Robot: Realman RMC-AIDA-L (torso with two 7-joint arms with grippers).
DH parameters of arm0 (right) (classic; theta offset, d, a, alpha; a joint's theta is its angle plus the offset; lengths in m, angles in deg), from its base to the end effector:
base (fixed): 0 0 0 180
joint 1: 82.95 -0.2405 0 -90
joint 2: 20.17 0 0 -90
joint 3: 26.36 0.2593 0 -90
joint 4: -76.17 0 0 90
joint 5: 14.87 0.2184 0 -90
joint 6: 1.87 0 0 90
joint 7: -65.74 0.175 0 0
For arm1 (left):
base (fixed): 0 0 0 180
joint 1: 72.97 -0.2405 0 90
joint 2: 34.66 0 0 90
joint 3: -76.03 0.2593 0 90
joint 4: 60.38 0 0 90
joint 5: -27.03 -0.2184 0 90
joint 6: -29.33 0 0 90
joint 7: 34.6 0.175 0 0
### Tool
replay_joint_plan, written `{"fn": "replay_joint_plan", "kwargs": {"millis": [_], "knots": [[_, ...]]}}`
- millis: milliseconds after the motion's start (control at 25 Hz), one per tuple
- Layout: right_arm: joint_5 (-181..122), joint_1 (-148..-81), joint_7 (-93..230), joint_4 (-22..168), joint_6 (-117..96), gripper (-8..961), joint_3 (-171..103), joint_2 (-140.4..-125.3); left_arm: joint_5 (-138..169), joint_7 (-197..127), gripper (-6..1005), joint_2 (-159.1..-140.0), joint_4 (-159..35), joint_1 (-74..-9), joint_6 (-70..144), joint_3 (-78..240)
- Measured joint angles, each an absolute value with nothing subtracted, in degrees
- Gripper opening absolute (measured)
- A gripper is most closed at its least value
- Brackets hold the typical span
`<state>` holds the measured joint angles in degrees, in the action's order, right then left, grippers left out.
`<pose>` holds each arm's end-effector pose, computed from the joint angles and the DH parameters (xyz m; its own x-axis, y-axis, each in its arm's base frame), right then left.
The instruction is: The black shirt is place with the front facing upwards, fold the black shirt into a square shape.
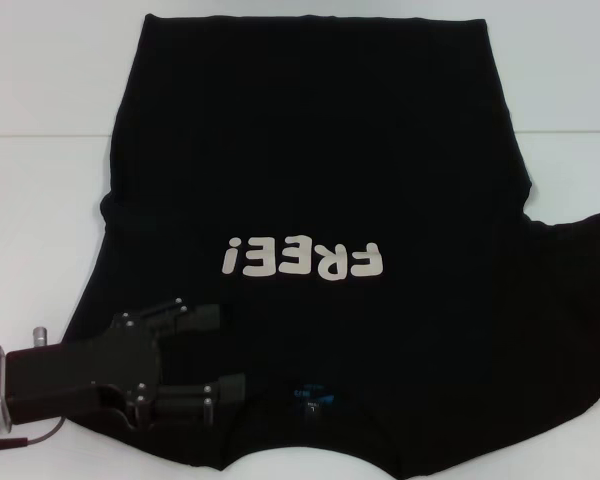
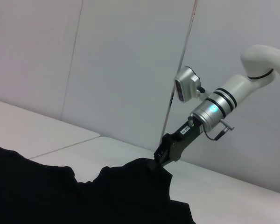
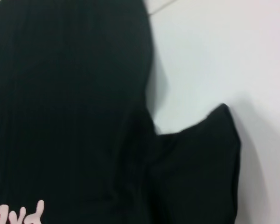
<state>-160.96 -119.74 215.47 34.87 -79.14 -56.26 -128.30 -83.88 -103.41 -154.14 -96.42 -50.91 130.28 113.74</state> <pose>0.3489 0.4034 0.0776 0.0129 -0.8798 -0.4753 -0.9753 0.0939 -0.2001 -0.2744 0.2874 -0.0231 0.7438 0.2680 0.6123 0.3970 -0.9141 -0.0822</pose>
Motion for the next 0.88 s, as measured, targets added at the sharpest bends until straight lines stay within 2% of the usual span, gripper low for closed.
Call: {"fn": "replay_joint_plan", "kwargs": {"millis": [880], "knots": [[-158.64,-124.76,210.29,33.01,-84.63,45,-57.26,-129.61,-83.95,-104.21,937,-153.71,-96.58,-50.83,130.5,112.94]]}}
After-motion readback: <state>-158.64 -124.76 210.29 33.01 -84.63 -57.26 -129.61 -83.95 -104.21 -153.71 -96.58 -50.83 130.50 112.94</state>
